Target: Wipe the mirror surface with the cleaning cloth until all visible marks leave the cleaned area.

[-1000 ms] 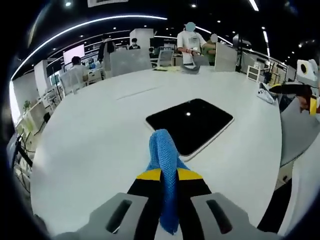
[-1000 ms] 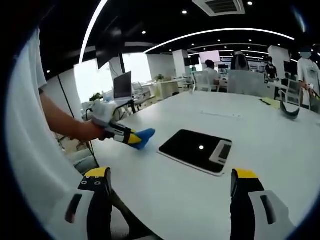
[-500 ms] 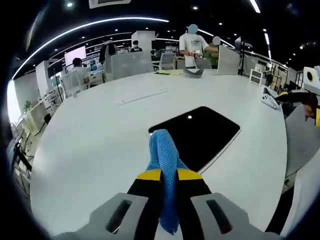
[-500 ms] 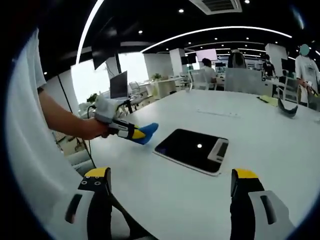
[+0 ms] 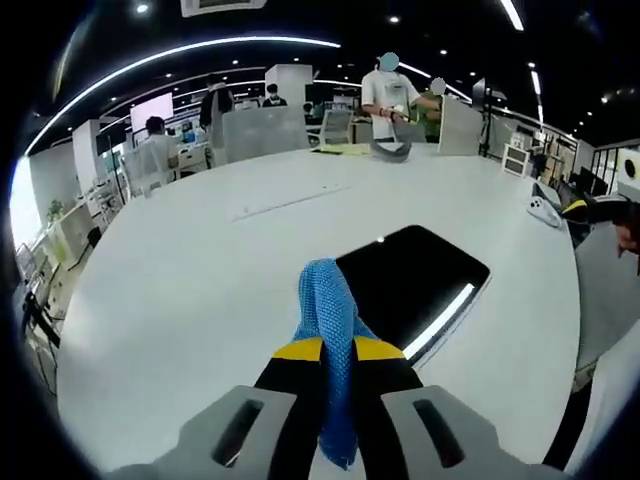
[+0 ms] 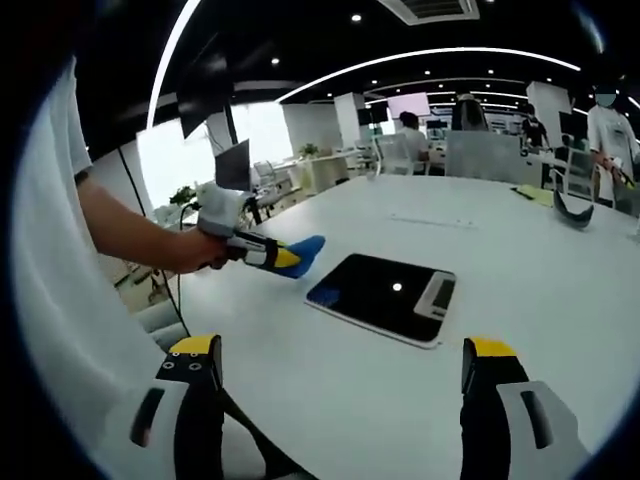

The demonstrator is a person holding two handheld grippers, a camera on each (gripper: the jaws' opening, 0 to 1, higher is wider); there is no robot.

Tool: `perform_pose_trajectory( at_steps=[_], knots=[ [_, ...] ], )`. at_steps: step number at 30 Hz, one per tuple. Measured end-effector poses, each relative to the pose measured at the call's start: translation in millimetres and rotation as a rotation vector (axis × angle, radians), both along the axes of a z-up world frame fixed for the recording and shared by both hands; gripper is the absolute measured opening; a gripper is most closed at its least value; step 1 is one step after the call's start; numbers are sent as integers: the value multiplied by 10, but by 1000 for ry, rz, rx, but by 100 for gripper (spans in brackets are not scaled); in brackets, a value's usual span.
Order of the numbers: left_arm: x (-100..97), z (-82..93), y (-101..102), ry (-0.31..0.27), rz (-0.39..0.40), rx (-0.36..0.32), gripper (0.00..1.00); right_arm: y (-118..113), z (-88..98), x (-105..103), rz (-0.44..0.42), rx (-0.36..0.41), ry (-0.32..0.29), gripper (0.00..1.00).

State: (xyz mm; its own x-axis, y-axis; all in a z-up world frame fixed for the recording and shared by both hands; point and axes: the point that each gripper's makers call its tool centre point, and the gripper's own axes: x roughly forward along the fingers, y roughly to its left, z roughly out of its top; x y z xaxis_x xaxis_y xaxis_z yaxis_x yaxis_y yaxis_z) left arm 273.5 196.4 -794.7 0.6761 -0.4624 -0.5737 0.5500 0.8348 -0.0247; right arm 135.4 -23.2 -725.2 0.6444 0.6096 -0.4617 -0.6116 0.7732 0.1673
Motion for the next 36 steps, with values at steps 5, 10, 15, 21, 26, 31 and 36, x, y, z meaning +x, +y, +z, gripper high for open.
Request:
perform_pose_trajectory(
  at_steps=[5,10,15,21,26,31,36],
  knots=[
    [89,28,-14,-8,3,-1,7,-18,11,5,1,2,0,100],
    [163,13,-42,-3,5,1,7,-34,8,13,0,0,-2,100],
    [258,18,-46,-4,12,6,7,-52,11,31,-7,4,-5,100],
    [377,8,-34,0,30,4,7,-58,3,53,-15,13,5,99],
    [438,-14,-56,1,22,7,7,-95,5,81,-32,20,10,99],
    [530,-21,-120,-1,13,2,7,-115,-22,83,-34,18,21,99],
    [606,-73,-174,4,-8,10,7,-134,-34,96,-43,19,27,98]
  ],
)
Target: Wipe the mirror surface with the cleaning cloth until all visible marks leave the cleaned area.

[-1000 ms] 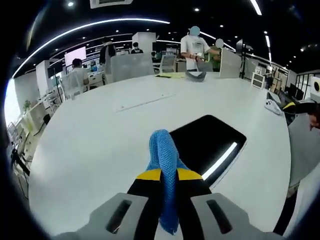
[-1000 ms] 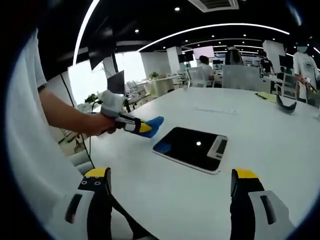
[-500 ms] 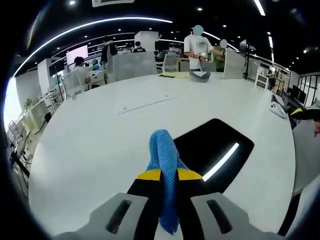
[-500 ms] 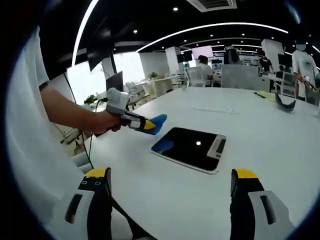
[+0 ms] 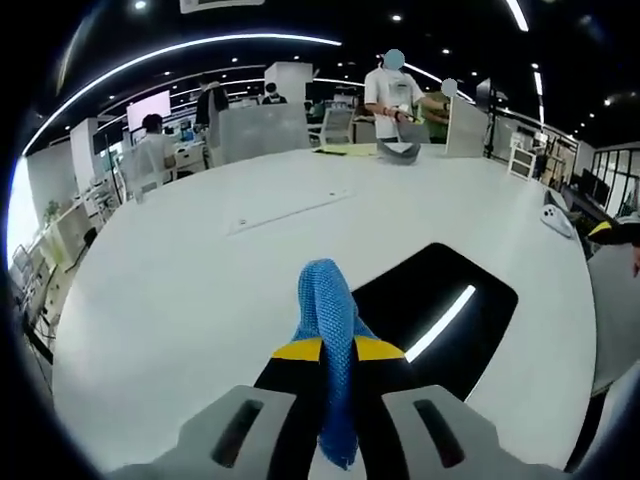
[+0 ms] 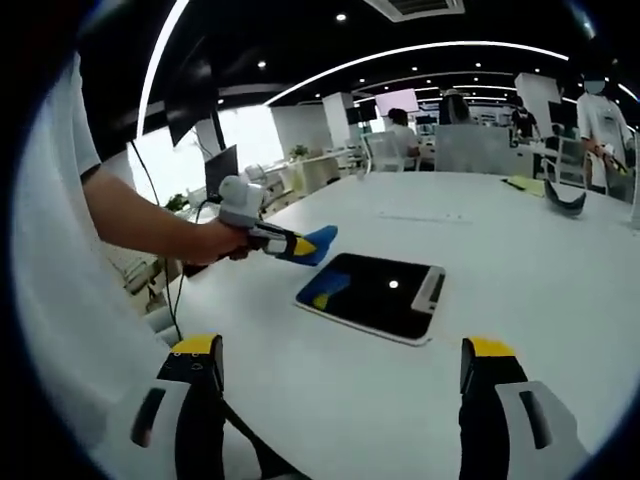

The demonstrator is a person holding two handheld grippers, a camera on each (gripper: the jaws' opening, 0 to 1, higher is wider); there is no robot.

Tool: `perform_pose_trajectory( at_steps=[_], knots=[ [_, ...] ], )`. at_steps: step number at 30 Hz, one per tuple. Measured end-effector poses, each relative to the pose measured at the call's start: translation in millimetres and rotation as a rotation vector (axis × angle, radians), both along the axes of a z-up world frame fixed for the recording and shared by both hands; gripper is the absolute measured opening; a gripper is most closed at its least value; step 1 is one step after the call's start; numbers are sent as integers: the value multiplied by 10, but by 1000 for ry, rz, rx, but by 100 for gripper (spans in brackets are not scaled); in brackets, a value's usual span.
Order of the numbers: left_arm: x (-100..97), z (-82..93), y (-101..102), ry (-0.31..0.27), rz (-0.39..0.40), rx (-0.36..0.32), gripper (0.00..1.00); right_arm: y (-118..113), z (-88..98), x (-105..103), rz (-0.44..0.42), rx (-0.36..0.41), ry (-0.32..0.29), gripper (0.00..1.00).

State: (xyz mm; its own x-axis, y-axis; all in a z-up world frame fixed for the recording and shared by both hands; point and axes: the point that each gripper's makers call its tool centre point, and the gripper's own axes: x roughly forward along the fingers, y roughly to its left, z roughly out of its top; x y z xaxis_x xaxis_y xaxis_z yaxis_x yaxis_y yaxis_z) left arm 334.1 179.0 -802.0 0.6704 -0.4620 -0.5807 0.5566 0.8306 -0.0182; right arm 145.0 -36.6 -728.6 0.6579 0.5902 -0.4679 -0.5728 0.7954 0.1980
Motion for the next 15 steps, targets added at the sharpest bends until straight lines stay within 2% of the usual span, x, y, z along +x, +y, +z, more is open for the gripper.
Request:
perform_pose_trajectory(
  at_steps=[15],
  knots=[
    [196,-65,-63,-5,-7,-2,7,-71,-11,52,-29,-12,9,98]
  ],
)
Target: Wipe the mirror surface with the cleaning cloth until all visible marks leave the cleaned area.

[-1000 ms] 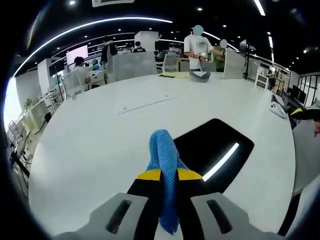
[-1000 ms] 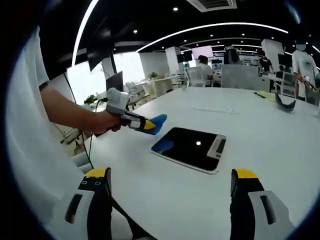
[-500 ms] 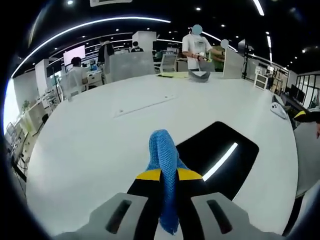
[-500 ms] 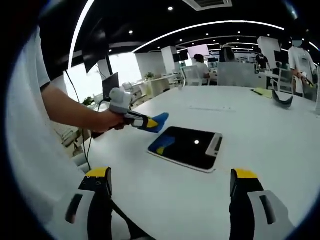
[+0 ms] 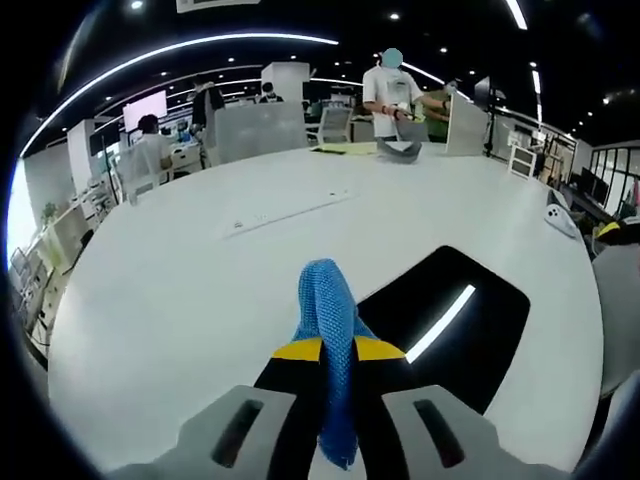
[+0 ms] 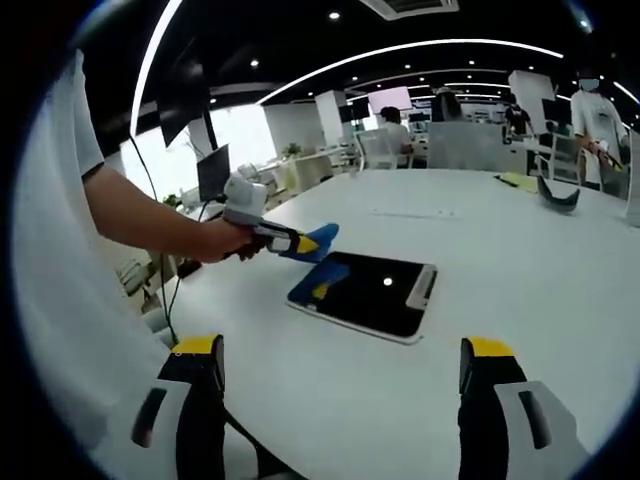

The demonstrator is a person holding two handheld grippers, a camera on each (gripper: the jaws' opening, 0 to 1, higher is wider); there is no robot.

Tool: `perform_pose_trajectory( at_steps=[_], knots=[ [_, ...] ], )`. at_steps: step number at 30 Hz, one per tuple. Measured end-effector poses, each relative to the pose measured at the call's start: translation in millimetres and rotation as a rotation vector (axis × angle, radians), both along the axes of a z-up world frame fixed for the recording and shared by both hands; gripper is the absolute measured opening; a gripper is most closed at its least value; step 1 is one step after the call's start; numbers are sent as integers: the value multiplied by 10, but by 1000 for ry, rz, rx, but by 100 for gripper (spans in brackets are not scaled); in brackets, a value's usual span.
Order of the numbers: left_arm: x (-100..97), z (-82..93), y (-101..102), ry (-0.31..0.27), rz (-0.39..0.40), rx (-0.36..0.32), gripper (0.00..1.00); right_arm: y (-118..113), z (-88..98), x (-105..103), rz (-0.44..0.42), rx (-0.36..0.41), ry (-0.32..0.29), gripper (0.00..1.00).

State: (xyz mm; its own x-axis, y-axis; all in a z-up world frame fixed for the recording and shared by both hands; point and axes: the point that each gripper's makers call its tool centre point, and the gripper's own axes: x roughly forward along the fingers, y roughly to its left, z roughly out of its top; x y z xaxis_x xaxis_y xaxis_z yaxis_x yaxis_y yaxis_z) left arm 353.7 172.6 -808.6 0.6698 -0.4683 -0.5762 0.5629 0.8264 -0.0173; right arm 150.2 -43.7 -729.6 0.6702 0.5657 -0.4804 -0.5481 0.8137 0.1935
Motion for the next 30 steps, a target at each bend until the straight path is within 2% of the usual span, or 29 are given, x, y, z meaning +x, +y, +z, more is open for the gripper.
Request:
perform_pose_trajectory(
  at_steps=[12,30],
  knots=[
    [123,-80,37,16,23,-17,7,0,1,40,-1,-12,4,97],
    [268,-177,23,27,4,6,7,-18,28,101,-16,-11,1,98]
  ],
)
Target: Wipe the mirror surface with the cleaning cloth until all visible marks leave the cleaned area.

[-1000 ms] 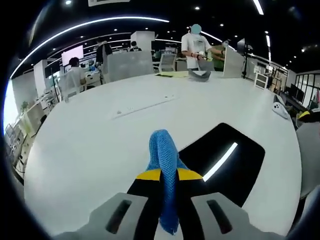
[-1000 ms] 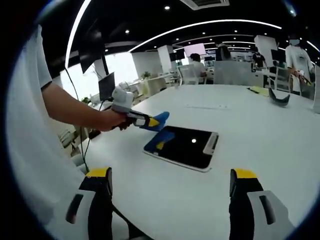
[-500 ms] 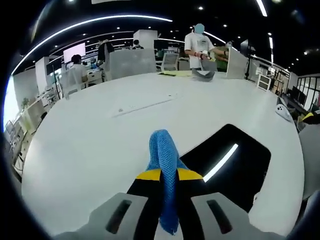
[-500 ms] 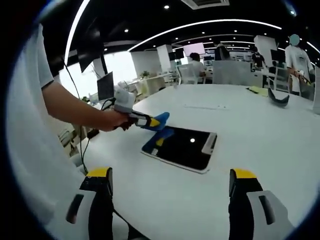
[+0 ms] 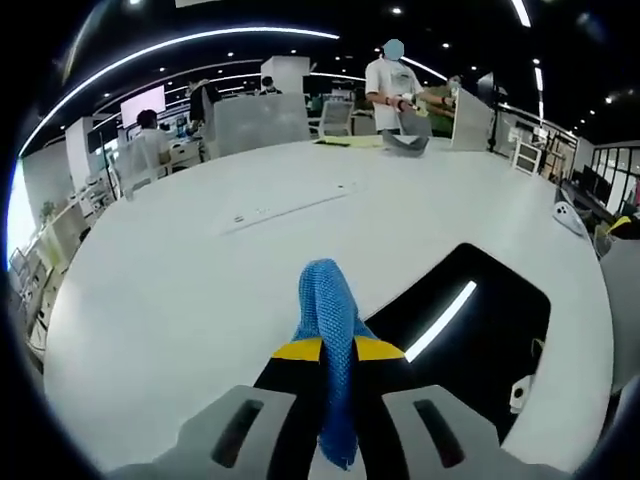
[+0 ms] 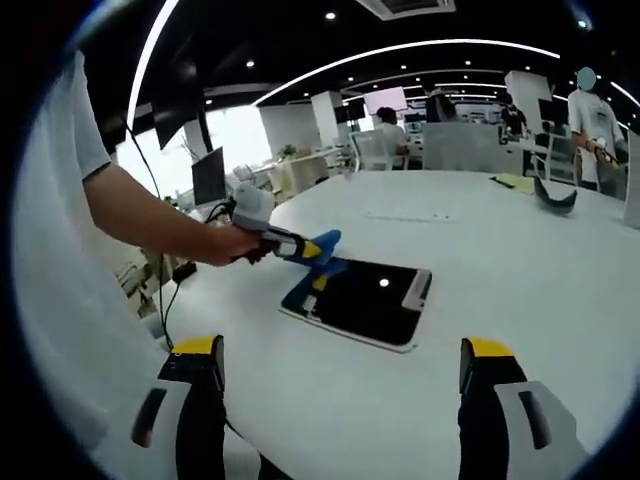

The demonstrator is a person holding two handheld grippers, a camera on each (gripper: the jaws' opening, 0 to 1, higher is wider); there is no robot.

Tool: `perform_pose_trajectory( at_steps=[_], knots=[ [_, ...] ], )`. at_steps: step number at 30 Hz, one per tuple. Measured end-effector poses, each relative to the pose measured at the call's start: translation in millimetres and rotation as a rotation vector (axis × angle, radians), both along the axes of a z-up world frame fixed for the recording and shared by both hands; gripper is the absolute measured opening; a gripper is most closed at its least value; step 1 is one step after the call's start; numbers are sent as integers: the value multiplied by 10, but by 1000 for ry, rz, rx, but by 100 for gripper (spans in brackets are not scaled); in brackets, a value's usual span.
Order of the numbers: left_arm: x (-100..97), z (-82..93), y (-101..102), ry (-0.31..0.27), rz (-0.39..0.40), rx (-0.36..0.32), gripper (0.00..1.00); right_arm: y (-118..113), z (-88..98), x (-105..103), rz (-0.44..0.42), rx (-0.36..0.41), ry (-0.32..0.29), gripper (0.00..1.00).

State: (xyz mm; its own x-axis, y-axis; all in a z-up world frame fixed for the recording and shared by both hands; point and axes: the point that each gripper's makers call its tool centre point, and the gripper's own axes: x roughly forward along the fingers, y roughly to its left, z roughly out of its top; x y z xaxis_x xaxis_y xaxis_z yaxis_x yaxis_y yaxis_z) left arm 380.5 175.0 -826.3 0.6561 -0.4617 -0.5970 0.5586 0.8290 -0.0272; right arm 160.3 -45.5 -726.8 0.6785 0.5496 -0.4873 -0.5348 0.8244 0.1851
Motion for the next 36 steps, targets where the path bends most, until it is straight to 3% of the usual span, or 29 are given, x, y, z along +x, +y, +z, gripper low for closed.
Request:
perform_pose_trajectory(
  at_steps=[7,9,16,36],
  knots=[
    [-54,-167,-55,33,-32,29,7,-27,-9,12,-9,3,7,97],
    [-25,-148,-42,44,2,-15,7,-39,-8,16,-6,-12,-4,96],
    [-36,-144,-61,18,-28,25,7,1,-4,61,7,-18,-20,95],
    [-37,-140,-78,14,-16,62,7,38,11,61,24,1,-23,95]
  ],
)
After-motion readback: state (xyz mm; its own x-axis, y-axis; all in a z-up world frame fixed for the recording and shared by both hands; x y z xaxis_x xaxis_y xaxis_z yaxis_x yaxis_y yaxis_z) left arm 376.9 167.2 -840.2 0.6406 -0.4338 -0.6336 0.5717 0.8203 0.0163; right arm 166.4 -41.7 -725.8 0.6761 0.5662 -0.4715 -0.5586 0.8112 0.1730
